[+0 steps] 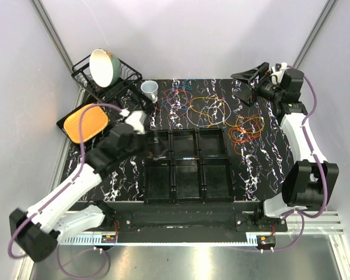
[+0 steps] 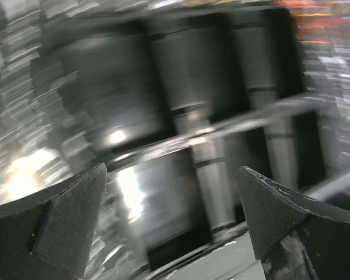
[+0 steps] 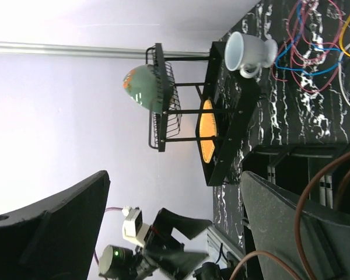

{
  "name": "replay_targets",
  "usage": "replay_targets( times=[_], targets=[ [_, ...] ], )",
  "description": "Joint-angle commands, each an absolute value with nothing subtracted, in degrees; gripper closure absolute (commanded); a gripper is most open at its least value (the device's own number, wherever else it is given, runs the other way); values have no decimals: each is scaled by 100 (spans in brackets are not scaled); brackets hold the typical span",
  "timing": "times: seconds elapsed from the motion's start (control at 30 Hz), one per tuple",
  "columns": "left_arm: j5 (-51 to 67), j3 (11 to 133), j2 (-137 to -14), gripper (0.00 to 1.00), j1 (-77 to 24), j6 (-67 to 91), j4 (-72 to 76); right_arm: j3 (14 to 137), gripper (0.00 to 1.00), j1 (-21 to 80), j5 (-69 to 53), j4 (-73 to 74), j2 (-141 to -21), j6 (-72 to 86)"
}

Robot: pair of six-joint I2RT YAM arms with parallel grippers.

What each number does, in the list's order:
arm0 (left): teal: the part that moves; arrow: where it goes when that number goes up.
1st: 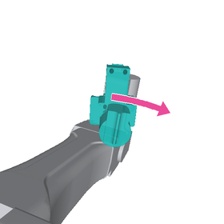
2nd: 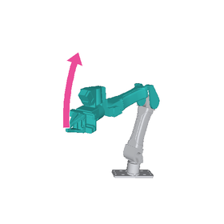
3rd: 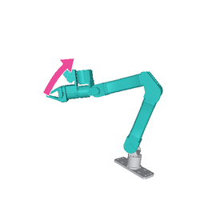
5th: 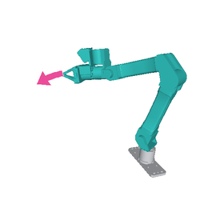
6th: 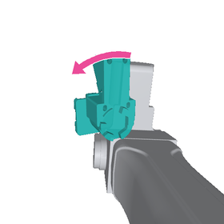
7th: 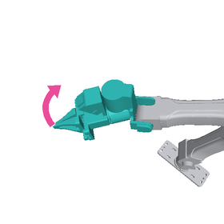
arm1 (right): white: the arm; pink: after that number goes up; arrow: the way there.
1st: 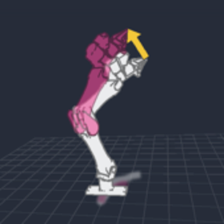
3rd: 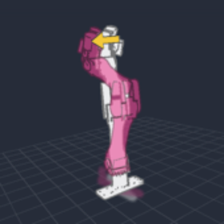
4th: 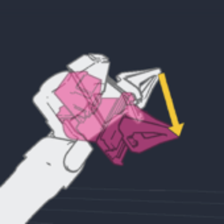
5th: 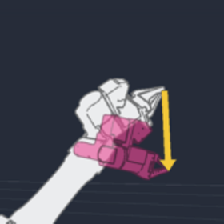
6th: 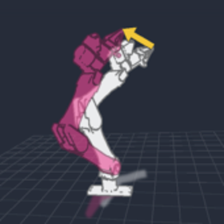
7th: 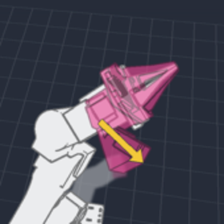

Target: Untangle the cables

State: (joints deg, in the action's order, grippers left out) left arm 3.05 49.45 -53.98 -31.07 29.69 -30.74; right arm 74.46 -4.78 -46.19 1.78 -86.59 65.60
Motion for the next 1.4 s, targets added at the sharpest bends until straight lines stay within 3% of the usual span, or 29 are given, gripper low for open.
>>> replay_targets(
  times=[0.0,0.1,0.3,0.5,0.63,1.17,1.3,1.37],
  targets=[
    [325,4720,-5922,5,-4181,3445,1,7874,0,-431,-4869,316,-8306,6434],
    [727,4912,-6730,6,-4569,3638,1444,7910,0,-431,-4930,395,-8201,6425],
    [1397,5991,-8646,14,-5079,4130,2916,7699,0,-431,-5115,413,-8042,6469],
    [1397,7125,-9754,16,-5466,4096,3181,7541,0,-431,-5212,422,-7901,6477],
    [1415,7628,-10221,26,-5502,4087,3234,7488,0,-439,-5309,431,-7866,6504],
    [774,8683,-11197,29,-5572,3937,3313,7471,0,-439,-5563,422,-7682,6618],
    [449,8701,-11276,35,-5563,3990,3427,7401,0,-439,-5625,422,-7629,6671],
    [343,8736,-11302,52,-5564,3990,3515,7383,1,-439,-5660,422,-7638,6706]
  ],
)
